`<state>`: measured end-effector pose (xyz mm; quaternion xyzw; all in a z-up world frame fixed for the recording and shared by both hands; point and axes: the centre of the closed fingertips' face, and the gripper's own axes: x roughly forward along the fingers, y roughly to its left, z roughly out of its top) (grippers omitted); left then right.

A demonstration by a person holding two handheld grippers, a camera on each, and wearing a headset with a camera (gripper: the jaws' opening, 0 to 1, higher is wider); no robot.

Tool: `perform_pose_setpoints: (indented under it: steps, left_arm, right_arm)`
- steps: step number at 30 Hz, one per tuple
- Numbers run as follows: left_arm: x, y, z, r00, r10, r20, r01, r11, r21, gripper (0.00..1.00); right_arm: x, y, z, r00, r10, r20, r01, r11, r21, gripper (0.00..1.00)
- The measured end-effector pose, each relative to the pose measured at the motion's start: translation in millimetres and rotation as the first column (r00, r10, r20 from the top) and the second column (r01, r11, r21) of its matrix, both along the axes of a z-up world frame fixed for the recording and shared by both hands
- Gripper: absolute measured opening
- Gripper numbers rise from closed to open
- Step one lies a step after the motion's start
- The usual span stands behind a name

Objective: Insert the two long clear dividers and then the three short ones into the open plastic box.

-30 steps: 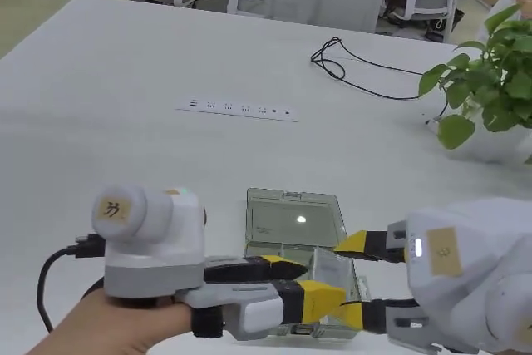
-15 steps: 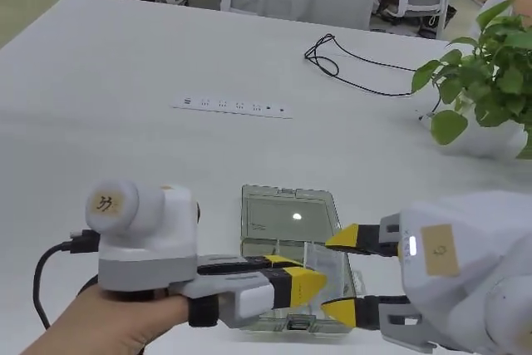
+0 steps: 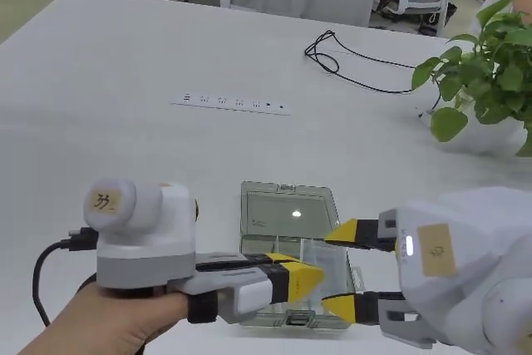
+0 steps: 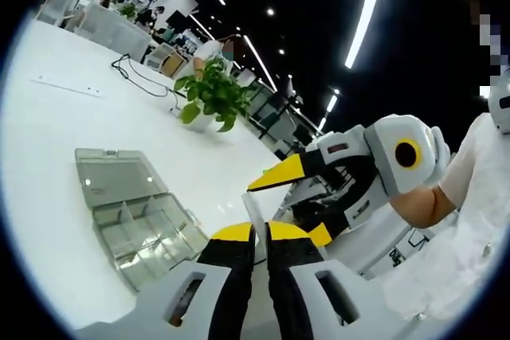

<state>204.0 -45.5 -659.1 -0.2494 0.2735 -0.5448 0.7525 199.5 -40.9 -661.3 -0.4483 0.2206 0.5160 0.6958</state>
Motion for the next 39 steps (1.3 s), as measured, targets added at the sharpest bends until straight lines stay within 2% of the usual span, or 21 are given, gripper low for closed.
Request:
perform_pose_setpoints:
  steps: [7,10,13,17,19,20,30,34,37,39]
  left_arm:
    - [-0.4,-0.5,1.0,1.0,-0.003,0.001,0.003,1.0,-0.01,0.0]
    - [0.1,-0.7,1.5,1.0,0.004,-0.011,-0.004,1.0,-0.019,0.0]
    - [1.4,-0.7,2.8,1.0,0.012,-0.002,-0.012,1.0,-0.026,0.0]
    - [3.9,-1.2,4.0,1.0,0.025,-0.009,-0.025,0.999,-0.034,0.0]
    - [5.8,-1.4,4.3,0.999,0.034,-0.042,-0.036,0.998,-0.045,0.0]
    - [6.3,-1.5,4.6,0.998,0.037,-0.049,-0.039,0.998,-0.049,0.0]
    - [10.8,-1.0,7.0,0.994,0.063,-0.088,-0.069,0.995,-0.069,0.0]
    - [12.9,0.2,7.2,0.993,0.074,-0.093,-0.08,0.994,-0.072,0.0]
    - [11.3,0.5,9.5,0.994,0.066,-0.087,-0.073,0.994,-0.077,0.0]
    - [12.2,0.8,10.3,0.995,0.067,-0.073,-0.072,0.995,-0.073,0.0]
  right_arm:
    - [-0.3,-0.1,0.4,1.0,0.002,0.006,-0.002,1.0,-0.005,0.33]
    - [0.1,-0.2,0.8,1.0,0.003,0.015,-0.003,1.0,-0.01,0.33]
    - [1.5,-0.3,1.4,1.0,0.008,0.026,-0.007,1.0,-0.017,0.33]
    - [3.8,-0.9,2.7,0.999,0.015,0.043,-0.013,0.999,-0.029,0.33]
    - [5.0,-1.2,3.5,0.999,0.015,0.048,-0.014,0.999,-0.033,0.33]
    - [5.6,-1.3,3.9,0.999,0.016,0.052,-0.015,0.999,-0.034,0.33]
    - [10.3,-1.4,7.2,0.997,0.024,0.08,-0.021,0.999,-0.048,0.33]
    - [11.9,-0.4,8.2,0.996,0.025,0.089,-0.02,0.999,-0.048,0.34]
    - [12.7,1.1,10.2,0.996,0.02,0.087,-0.017,0.999,-0.037,0.34]
    - [13.0,1.0,12.3,0.996,0.019,0.088,-0.016,0.999,-0.034,0.34]
